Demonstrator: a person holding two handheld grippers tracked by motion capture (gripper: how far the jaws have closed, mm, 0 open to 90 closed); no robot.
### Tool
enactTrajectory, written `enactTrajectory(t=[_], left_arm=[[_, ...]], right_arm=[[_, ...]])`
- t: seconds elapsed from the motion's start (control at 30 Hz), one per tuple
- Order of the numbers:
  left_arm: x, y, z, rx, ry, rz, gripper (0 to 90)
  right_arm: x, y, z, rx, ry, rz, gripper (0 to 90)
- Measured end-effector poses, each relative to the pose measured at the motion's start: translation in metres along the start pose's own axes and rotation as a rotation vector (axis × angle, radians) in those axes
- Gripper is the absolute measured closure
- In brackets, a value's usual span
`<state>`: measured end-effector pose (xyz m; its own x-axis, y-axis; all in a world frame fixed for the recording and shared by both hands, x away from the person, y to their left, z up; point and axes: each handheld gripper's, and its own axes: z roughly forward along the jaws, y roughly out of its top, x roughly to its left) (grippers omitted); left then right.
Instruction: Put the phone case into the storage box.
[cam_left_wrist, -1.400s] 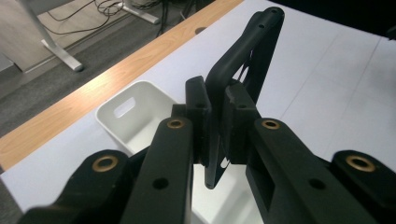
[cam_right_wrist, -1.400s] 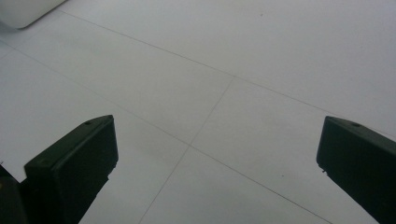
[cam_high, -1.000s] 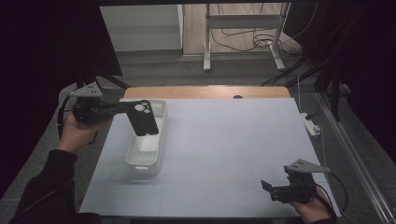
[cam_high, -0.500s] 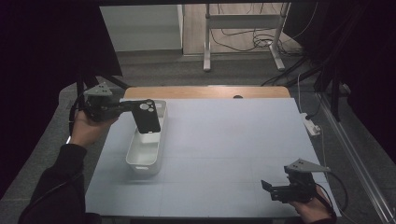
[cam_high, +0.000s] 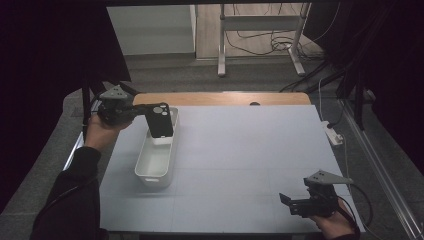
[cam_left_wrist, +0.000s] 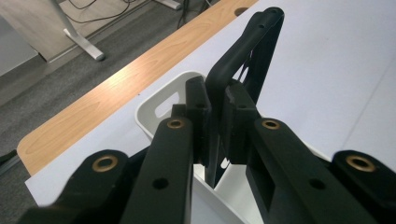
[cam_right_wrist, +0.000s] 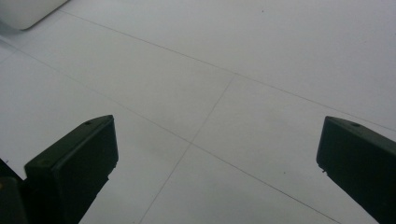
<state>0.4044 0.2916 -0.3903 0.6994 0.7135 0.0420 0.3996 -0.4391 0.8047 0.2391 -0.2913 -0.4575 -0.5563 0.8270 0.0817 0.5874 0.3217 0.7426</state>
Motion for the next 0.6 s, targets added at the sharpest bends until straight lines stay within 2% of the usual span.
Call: enactTrajectory(t=[0.6], left_arm=[[0.021, -0.001, 0.032, 0.011, 0.029, -0.010, 81.9]], right_arm=[[0.000, 0.000, 0.000, 0.001, -0.002, -0.001, 0.0]])
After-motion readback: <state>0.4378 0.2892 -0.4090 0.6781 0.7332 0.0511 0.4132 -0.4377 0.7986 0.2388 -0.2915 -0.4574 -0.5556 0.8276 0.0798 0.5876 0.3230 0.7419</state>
